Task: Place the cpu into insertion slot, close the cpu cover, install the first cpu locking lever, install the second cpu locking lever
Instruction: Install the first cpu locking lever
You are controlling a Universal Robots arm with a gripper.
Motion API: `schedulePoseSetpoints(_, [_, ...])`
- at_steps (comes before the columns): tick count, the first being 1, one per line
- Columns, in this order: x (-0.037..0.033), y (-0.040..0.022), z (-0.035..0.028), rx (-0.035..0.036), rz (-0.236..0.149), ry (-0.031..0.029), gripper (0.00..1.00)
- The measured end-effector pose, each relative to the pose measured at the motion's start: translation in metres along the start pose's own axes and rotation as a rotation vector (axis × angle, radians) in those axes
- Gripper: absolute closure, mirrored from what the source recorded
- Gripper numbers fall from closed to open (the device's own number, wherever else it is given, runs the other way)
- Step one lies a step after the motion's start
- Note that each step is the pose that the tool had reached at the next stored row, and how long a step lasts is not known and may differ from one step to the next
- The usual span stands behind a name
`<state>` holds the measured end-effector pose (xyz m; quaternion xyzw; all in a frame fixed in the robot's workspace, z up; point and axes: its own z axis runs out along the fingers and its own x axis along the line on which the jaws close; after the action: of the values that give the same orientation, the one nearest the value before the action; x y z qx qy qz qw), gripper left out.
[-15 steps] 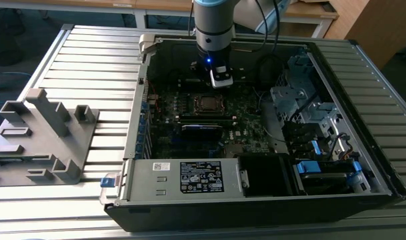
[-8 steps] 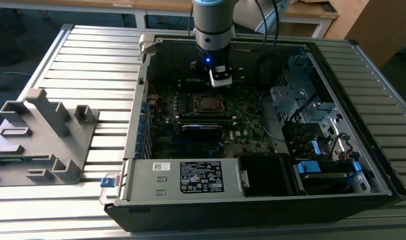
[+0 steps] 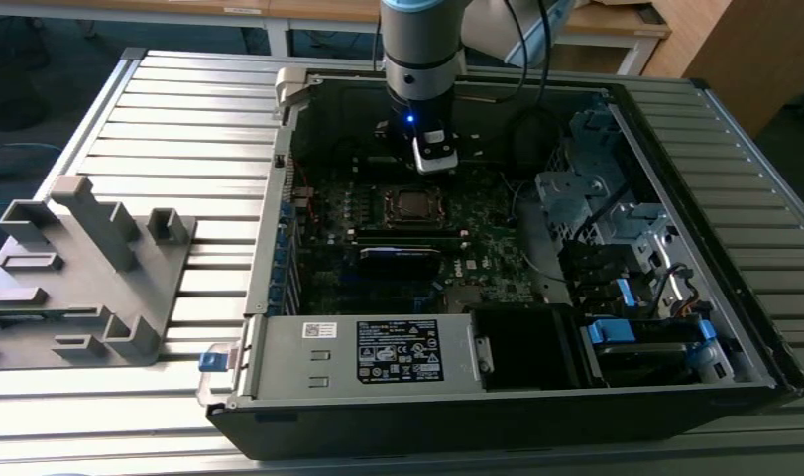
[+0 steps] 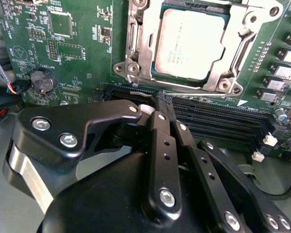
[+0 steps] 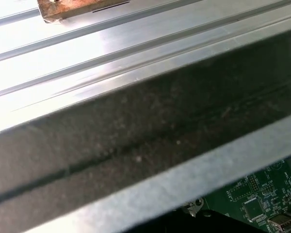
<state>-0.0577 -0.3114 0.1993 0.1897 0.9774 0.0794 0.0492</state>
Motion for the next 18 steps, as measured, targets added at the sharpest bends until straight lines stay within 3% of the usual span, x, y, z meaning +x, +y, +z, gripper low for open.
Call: schedulePoseSetpoints(18, [-0.0006, -0.0002, 0.0014, 0.0, 0.0, -0.0001, 0.9])
